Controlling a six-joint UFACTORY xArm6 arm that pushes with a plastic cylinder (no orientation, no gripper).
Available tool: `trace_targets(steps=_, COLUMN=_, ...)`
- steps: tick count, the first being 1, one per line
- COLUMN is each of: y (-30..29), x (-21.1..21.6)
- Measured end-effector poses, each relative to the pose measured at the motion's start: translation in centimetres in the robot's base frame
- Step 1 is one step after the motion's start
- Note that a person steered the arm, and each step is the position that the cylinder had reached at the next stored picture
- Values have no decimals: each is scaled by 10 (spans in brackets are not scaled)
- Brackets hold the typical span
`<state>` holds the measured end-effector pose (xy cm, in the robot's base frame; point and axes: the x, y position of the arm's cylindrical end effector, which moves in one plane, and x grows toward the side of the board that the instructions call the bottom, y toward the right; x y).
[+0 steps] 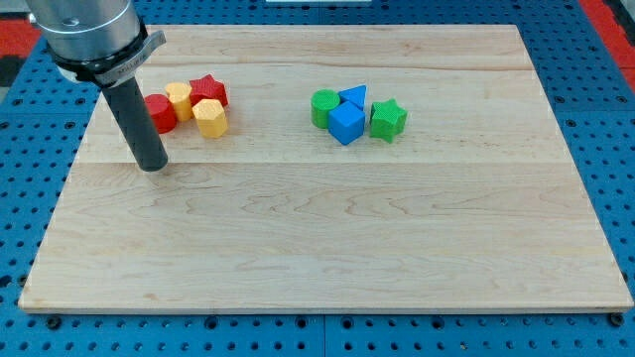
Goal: Move the red blocks slightly up
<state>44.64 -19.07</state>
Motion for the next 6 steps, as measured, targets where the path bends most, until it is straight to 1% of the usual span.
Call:
trace_targets(steps=1, y=0, x=-1)
trace_targets(steps=2, y=-53, x=-9)
trace_targets(steps=3, y=-74, x=-30)
trace_targets(steps=6, y=-62, x=-63)
